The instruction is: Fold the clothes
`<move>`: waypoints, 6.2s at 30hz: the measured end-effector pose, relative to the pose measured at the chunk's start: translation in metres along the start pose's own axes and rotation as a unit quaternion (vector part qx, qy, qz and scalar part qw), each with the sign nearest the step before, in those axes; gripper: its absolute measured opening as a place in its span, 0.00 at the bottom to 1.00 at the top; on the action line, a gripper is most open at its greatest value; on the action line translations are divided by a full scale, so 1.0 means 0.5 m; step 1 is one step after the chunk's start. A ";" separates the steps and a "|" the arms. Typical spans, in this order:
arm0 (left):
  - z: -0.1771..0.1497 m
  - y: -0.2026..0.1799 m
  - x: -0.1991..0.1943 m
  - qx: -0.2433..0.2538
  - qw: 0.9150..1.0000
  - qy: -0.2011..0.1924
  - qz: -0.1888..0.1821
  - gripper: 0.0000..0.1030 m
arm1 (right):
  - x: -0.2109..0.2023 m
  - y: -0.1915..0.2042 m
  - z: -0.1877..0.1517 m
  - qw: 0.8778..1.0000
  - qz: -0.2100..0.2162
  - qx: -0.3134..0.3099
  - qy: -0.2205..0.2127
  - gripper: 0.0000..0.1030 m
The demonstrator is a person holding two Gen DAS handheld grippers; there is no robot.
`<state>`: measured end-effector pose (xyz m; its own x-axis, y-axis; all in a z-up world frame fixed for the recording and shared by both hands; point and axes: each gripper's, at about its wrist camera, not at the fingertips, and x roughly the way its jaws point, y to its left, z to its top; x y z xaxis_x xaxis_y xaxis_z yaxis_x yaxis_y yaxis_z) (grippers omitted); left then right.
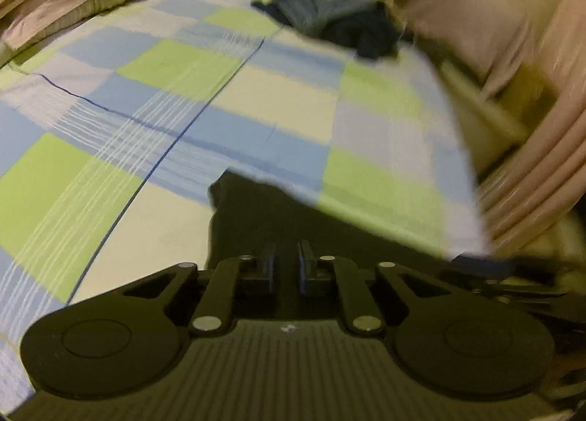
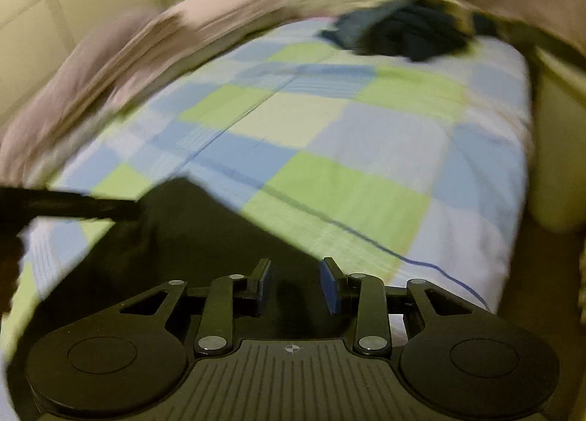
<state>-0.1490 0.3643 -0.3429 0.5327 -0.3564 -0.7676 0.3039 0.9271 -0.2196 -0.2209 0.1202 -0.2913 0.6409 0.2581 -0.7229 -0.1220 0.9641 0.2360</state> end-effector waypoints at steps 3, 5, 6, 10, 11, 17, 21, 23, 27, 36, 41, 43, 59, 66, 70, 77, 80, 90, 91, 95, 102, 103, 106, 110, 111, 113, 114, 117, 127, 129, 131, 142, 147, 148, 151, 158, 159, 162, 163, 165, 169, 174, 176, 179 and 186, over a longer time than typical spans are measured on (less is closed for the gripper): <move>-0.016 0.056 0.038 -0.049 0.999 0.003 -0.021 0.03 | 0.000 0.009 -0.011 1.000 0.006 -0.016 0.000 0.31; -0.021 0.082 0.043 -0.072 0.997 0.000 -0.030 0.03 | -0.001 0.016 -0.018 1.000 0.010 -0.027 0.001 0.31; -0.021 0.084 0.035 -0.071 0.997 -0.001 -0.029 0.03 | -0.001 0.019 -0.021 0.999 0.012 -0.032 0.001 0.31; -0.013 0.071 -0.033 -0.048 0.999 0.008 -0.016 0.02 | -0.001 0.031 -0.036 0.998 0.020 -0.054 0.001 0.31; -0.016 0.065 -0.049 -0.043 0.999 0.011 -0.017 0.02 | -0.002 0.034 -0.039 0.998 0.022 -0.059 0.001 0.31; -0.085 0.028 -0.098 0.018 0.999 0.032 -0.006 0.02 | -0.008 0.093 -0.099 0.990 0.048 -0.131 0.022 0.31; -0.130 0.058 -0.127 -0.007 0.999 0.035 0.007 0.03 | -0.039 0.157 -0.160 0.973 0.116 -0.196 0.043 0.31; -0.136 0.063 -0.152 -0.018 0.999 0.031 0.012 0.03 | -0.062 0.181 -0.180 0.965 0.139 -0.219 0.048 0.31; -0.118 0.034 -0.190 0.016 1.000 0.009 0.025 0.02 | -0.076 0.154 -0.147 0.979 0.120 -0.161 0.030 0.31; -0.156 0.018 -0.162 0.058 0.997 0.033 0.042 0.04 | -0.038 0.145 -0.169 0.986 0.047 -0.157 0.032 0.31; -0.158 0.017 -0.188 0.054 0.997 0.024 0.054 0.03 | -0.078 0.145 -0.164 0.985 0.093 -0.134 0.047 0.31; -0.140 0.014 -0.198 0.064 0.996 0.019 0.059 0.02 | -0.088 0.113 -0.141 0.992 0.073 -0.097 0.031 0.31; 0.009 0.058 0.046 0.007 1.000 0.025 0.003 0.03 | 0.044 -0.055 -0.015 0.998 -0.052 0.017 -0.005 0.30; -0.042 0.056 -0.108 0.029 0.999 0.012 0.024 0.02 | -0.052 -0.034 -0.043 0.999 0.021 0.029 -0.008 0.31; -0.119 0.061 -0.191 0.007 1.000 0.019 0.001 0.01 | -0.081 0.026 -0.101 0.998 0.059 -0.021 0.009 0.31; -0.179 0.078 -0.156 -0.011 1.000 0.019 0.013 0.02 | -0.068 0.105 -0.161 0.992 0.059 -0.103 0.042 0.30; -0.176 0.055 -0.192 0.014 0.999 0.004 0.035 0.01 | -0.094 0.110 -0.151 0.993 0.059 -0.086 0.049 0.31; -0.273 0.037 -0.270 -0.026 0.998 0.001 0.059 0.01 | -0.127 0.198 -0.219 0.982 0.111 -0.114 0.100 0.30; -0.284 0.041 -0.258 -0.033 0.998 0.003 0.061 0.01 | -0.109 0.207 -0.235 0.980 0.099 -0.127 0.118 0.30; -0.285 0.041 -0.256 -0.045 0.996 -0.004 0.072 0.01 | -0.089 0.219 -0.234 0.978 0.091 -0.139 0.125 0.30; -0.219 -0.001 -0.356 -0.105 0.984 0.060 0.129 0.02 | -0.179 0.211 -0.179 0.972 0.100 -0.131 0.170 0.31; -0.217 -0.010 -0.378 -0.121 0.981 0.068 0.135 0.03 | -0.190 0.205 -0.170 0.971 0.089 -0.121 0.185 0.31; -0.211 -0.042 -0.437 -0.177 0.970 0.089 0.143 0.07 | -0.215 0.186 -0.141 0.969 0.073 -0.099 0.215 0.31; -0.202 -0.098 -0.495 -0.212 0.960 0.104 0.153 0.19 | -0.255 0.207 -0.089 0.967 0.069 -0.125 0.212 0.42; -0.198 -0.112 -0.504 -0.214 0.958 0.106 0.158 0.20 | -0.266 0.211 -0.079 0.966 0.071 -0.136 0.210 0.60; -0.189 -0.138 -0.518 -0.219 0.954 0.110 0.171 0.25 | -0.283 0.221 -0.062 0.962 0.079 -0.158 0.209 0.68; -0.184 -0.150 -0.524 -0.221 0.952 0.111 0.177 0.27 | -0.288 0.224 -0.055 0.960 0.084 -0.167 0.210 0.68; -0.172 -0.188 -0.541 -0.236 0.945 0.106 0.201 0.28 | -0.298 0.222 -0.038 0.949 0.096 -0.194 0.229 0.68; -0.131 -0.322 -0.599 -0.315 0.899 0.048 0.300 0.32 | -0.313 0.148 0.044 0.927 0.142 -0.261 0.228 0.68; -0.123 -0.350 -0.608 -0.326 0.893 0.035 0.308 0.32 | -0.317 0.136 0.065 0.925 0.150 -0.274 0.214 0.68; -0.117 -0.376 -0.616 -0.333 0.888 0.025 0.316 0.33 | -0.320 0.126 0.081 0.925 0.160 -0.279 0.202 0.68; -0.084 -0.454 -0.651 -0.303 0.892 0.003 0.336 0.35 | -0.377 0.091 0.109 0.929 0.182 -0.273 0.173 0.68; -0.084 -0.481 -0.676 -0.266 0.904 0.010 0.336 0.36 | -0.404 0.075 0.109 0.943 0.169 -0.235 0.162 0.68; -0.088 -0.485 -0.682 -0.260 0.905 0.012 0.335 0.36 | -0.408 0.075 0.105 0.945 0.167 -0.227 0.165 0.68; -0.107 -0.492 -0.700 -0.246 0.910 0.016 0.333 0.37 | -0.427 0.075 0.081 0.949 0.170 -0.205 0.169 0.68; -0.168 -0.477 -0.735 -0.243 0.909 0.010 0.338 0.37 | -0.449 0.092 0.014 0.954 0.170 -0.179 0.171 0.68; -0.172 -0.476 -0.739 -0.242 0.910 0.011 0.337 0.38 | -0.450 0.095 0.006 0.954 0.168 -0.178 0.174 0.68; -0.180 -0.473 -0.749 -0.241 0.910 0.010 0.336 0.38 | -0.460 0.100 0.005 0.955 0.169 -0.175 0.170 0.68; -0.180 -0.470 -0.752 -0.243 0.910 0.009 0.336 0.39 | -0.463 0.102 0.010 0.955 0.170 -0.178 0.165 0.68; -0.175 -0.469 -0.751 -0.245 0.910 0.007 0.335 0.39 | -0.462 0.105 0.018 0.956 0.169 -0.182 0.158 0.68; -0.162 -0.458 -0.732 -0.258 0.905 0.012 0.339 0.40 | -0.444 0.106 0.036 0.954 0.169 -0.192 0.158 0.68; -0.131 -0.433 -0.694 -0.290 0.890 0.019 0.350 0.40 | -0.390 0.094 0.078 0.944 0.175 -0.215 0.177 0.68; -0.114 -0.423 -0.673 -0.306 0.883 0.022 0.355 0.40 | -0.362 0.087 0.106 0.939 0.177 -0.230 0.185 0.68; -0.092 -0.403 -0.632 -0.339 0.871 0.019 0.356 0.42 | -0.317 0.068 0.164 0.931 0.183 -0.253 0.191 0.68; -0.130 -0.359 -0.545 -0.442 0.831 0.001 0.338 0.47 | -0.172 0.011 0.279 0.920 0.184 -0.277 0.208 0.68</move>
<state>-0.4001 0.3025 -0.1333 0.3432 0.2802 -0.8965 -0.7633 0.6393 -0.0924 -0.1711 0.0944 -0.1372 0.1478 0.4649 -0.8730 -0.7141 0.6608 0.2310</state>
